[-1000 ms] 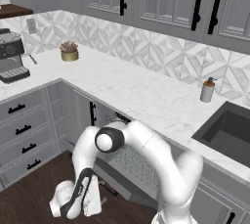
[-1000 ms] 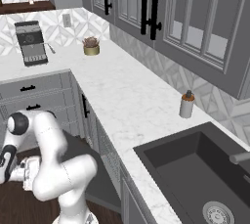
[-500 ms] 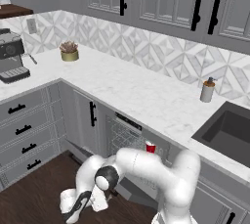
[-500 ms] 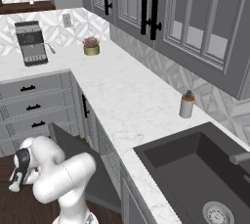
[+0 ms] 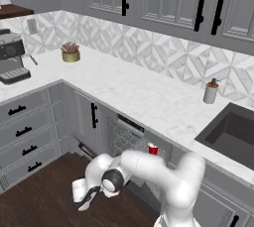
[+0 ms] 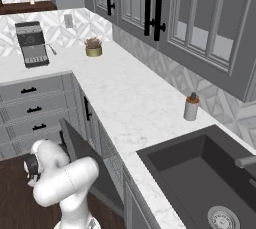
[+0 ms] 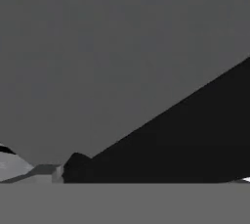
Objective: Pick up the cup and bowl from the counter, place them in the dishwasher, and close the dishwasher door.
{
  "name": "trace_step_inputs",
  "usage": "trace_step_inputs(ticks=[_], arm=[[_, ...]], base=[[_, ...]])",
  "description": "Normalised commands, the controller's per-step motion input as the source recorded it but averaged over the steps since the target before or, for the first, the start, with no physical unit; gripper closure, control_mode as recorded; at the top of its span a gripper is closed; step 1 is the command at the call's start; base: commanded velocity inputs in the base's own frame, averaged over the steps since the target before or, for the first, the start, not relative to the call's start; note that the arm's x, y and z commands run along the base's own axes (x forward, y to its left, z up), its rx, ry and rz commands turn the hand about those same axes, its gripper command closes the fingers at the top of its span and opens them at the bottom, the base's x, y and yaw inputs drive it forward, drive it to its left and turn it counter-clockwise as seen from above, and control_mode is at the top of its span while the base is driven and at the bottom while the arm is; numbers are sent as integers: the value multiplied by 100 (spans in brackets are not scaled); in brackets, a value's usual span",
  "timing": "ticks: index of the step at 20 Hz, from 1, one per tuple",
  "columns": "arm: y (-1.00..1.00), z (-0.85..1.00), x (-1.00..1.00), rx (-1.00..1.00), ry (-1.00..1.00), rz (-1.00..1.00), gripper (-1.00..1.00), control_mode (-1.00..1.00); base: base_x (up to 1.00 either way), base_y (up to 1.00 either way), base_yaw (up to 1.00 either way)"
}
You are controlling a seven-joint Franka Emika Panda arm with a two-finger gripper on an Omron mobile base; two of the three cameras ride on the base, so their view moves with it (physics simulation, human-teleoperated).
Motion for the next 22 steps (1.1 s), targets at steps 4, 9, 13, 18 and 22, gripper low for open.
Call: trace_step_inputs(ticks=[4, 9, 13, 18, 22], arm=[[-100, -2, 100, -1, 3, -5, -100, -100], [-100, -10, 100, 0, 9, -4, -100, -100], [-100, -14, 100, 0, 17, -2, -100, -100], [-100, -17, 100, 0, 22, 0, -100, -100], [-100, -25, 100, 0, 30, 0, -100, -100]], base=[[0, 0, 0], [0, 0, 0], [0, 0, 0], [0, 0, 0], [0, 0, 0]])
